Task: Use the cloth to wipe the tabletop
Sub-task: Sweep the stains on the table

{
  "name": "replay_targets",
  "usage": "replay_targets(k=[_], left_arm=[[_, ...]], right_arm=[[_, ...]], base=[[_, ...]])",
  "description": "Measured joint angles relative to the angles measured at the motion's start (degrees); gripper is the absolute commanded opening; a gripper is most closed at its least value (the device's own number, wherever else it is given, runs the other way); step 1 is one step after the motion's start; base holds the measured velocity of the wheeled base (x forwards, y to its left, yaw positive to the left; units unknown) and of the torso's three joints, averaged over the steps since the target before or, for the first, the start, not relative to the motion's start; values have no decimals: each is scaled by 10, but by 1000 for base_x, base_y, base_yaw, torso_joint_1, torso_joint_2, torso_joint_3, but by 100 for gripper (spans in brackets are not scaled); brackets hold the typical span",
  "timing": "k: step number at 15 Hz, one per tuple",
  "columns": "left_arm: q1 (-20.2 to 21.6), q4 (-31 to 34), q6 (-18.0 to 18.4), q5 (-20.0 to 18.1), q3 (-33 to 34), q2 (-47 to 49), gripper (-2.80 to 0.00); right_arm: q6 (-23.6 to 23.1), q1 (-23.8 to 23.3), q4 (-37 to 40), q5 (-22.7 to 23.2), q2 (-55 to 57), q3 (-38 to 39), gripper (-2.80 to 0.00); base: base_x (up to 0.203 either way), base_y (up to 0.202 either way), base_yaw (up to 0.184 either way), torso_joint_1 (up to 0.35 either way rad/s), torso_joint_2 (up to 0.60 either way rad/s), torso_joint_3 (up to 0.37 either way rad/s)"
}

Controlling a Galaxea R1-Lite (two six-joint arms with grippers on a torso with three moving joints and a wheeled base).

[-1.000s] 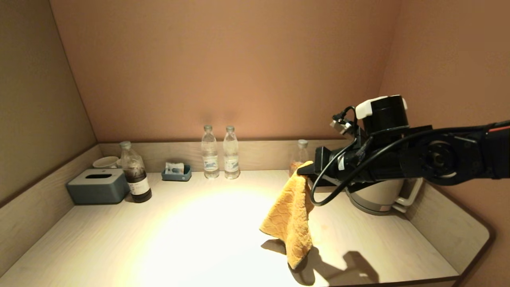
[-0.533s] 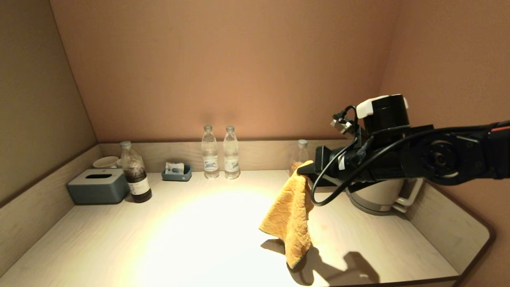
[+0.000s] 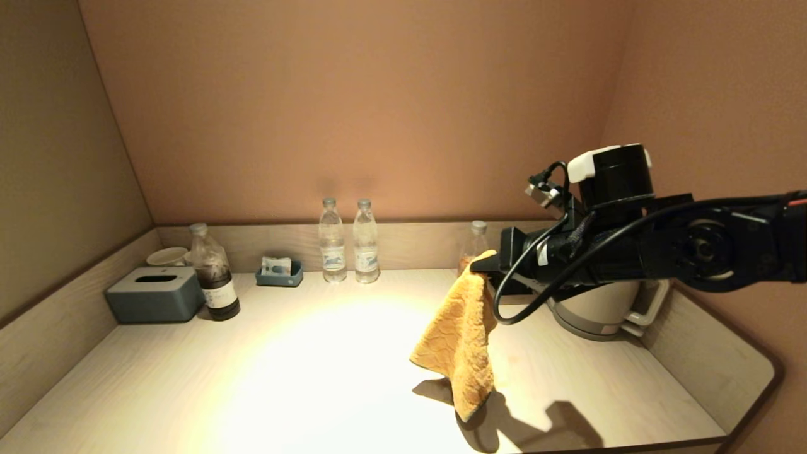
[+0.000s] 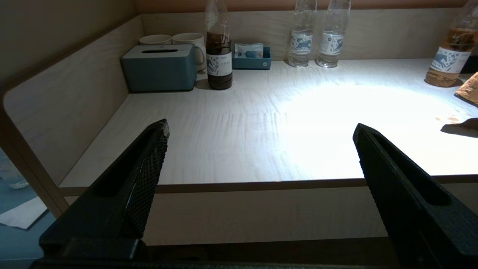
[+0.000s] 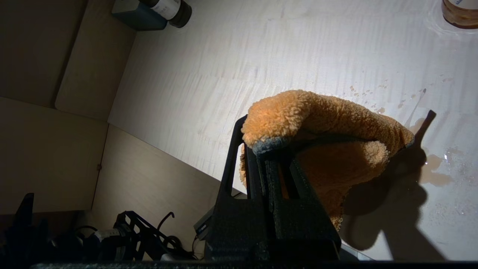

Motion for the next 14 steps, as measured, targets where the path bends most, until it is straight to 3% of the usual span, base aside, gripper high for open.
replay_targets(k=[14], left_arm=[[0,6,-31,14,0,0,0]], right_arm=[[-3,19,1,-5,73,1,-280]], base=[[0,0,0,0,0,0]])
